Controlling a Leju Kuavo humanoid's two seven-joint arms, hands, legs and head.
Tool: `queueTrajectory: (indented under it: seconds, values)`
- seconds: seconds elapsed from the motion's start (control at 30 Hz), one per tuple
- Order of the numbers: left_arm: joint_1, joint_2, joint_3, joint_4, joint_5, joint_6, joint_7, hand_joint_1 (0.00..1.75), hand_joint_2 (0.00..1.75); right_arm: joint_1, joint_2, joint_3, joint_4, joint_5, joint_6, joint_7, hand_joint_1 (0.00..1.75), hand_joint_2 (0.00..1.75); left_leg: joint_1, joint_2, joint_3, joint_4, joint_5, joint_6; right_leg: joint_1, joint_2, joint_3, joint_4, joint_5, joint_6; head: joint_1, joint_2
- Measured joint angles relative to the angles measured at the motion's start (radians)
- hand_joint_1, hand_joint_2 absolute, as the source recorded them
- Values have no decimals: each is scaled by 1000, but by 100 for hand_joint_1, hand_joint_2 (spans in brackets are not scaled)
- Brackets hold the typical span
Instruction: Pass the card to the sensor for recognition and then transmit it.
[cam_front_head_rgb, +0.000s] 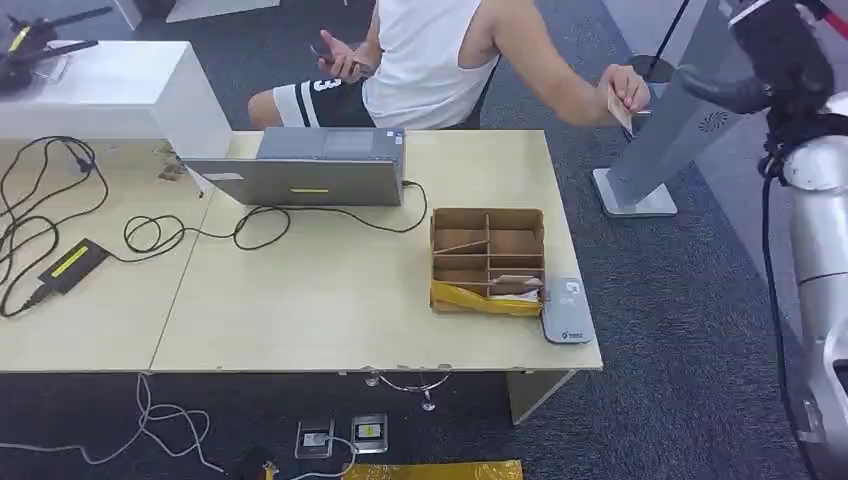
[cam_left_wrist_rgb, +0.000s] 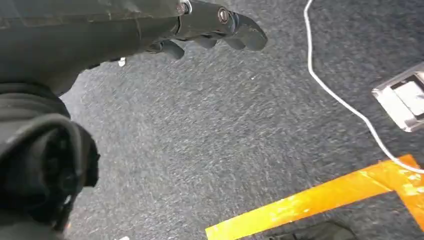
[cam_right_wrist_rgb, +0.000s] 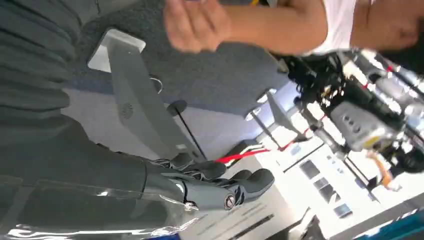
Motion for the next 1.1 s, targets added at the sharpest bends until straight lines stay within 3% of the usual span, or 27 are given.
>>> queueTrajectory:
  seconds: [0.17,0.37,1.1]
  values:
    - [-2,-1,-6,0,-7,-7,1,0,0,-44,76,140,76,72,-7,-14,0,175,0,0,0,0,0,0,0,0,-1,0,0,0,-1,0]
    - [-5,-1,-9,0,-17,-16,4,0,0,-51,111,216,150,89,-52,-13,0,175,0,0,0,0,0,0,0,0,-1,-1,0,0,0,0]
    - [-8,-1,-18,0,-32,-19,10,0,0,-50,128,281,257,96,-166,-46,0,175,0,1,0,1,0,0,0,1,-1,-1,0,0,-1,0]
